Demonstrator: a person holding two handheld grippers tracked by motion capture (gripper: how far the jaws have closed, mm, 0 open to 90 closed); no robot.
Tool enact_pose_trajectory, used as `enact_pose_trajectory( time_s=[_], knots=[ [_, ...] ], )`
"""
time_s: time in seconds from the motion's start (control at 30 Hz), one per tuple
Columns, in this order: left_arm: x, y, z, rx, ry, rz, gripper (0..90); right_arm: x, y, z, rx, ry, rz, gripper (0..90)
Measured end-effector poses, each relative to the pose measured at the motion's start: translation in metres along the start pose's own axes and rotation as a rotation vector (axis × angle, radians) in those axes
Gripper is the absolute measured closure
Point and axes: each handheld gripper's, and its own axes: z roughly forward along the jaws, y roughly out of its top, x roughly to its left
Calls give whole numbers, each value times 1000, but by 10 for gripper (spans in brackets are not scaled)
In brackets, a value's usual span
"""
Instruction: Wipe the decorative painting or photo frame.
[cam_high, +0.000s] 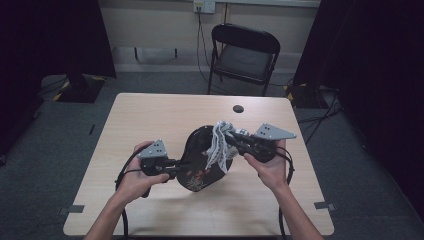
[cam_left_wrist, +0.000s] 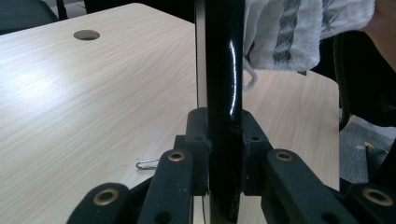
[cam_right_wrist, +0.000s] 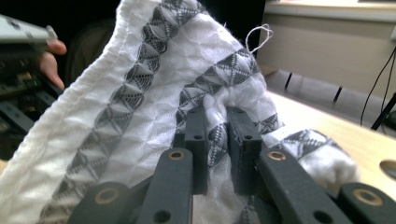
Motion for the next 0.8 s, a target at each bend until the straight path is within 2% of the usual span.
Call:
enact_pose_trajectory(
  time_s=[0.1, 0.2, 0.37, 0.5, 0.67, 0.8],
  knots=[
    [1, 0, -1, 1, 4, -2, 781, -1, -7, 4, 37, 24, 22, 802],
    [1, 0, -1, -1, 2, -2, 781, 0, -7, 5, 51, 16, 8, 802],
    [2, 0, -1, 1, 0, 2, 782, -1, 2, -4, -33, -18, 2, 797],
    [2, 0, -2, 3, 1, 5, 782, -2, -2, -3, -7, -36, -5, 797],
    [3, 0, -3, -1, 4, -6, 780, -5, -14, 7, 68, 1, 11, 797],
    [3, -1, -3, -3, 10, -6, 778, -6, -14, 9, 77, 1, 13, 796]
  ],
)
